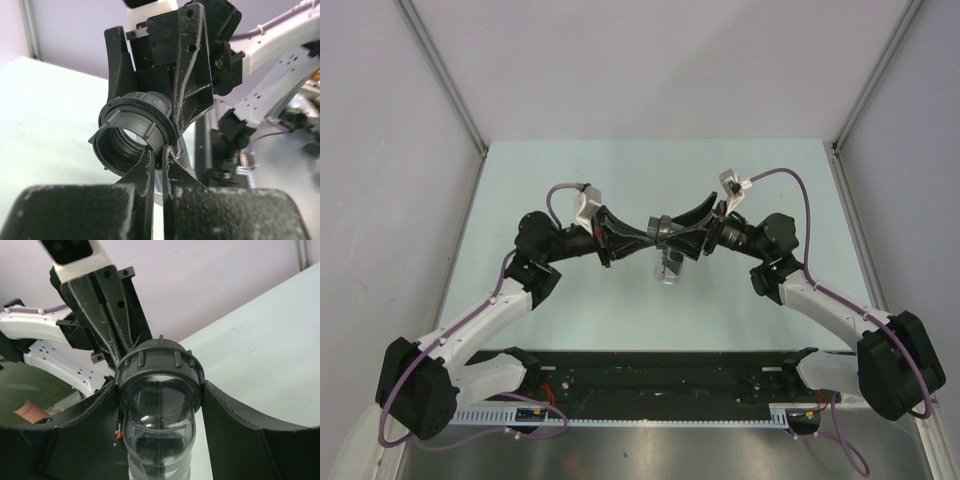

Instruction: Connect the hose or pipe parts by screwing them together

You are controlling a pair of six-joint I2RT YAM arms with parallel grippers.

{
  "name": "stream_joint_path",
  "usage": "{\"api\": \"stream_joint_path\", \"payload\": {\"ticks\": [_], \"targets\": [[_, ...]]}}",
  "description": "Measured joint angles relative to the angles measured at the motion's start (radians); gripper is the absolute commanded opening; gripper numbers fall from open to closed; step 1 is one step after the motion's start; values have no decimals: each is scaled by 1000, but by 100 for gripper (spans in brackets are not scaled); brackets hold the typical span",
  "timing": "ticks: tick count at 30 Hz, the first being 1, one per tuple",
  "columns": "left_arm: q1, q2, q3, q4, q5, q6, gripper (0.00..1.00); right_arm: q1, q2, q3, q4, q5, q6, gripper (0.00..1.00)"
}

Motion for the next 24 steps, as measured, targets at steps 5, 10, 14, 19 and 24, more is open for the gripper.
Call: {"api": "stream_joint_path", "payload": {"ticks": [5,10,14,19,24], "targets": [[-20,-7,-26,23,9,278,0,-17,34,1,56,-15,136,0],[-68,-30,-63,32,-43,533,0,-26,50,2,104,-24,238,0],[-106,-33,-74,32,-105,684,36,-32,54,4,125,-22,271,0],[-115,-47,-78,23,-202,766,65,-39,58,11,139,-32,270,0],[-100,-121,-138,-26,-312,765,79,-58,34,29,169,-92,238,0]]}}
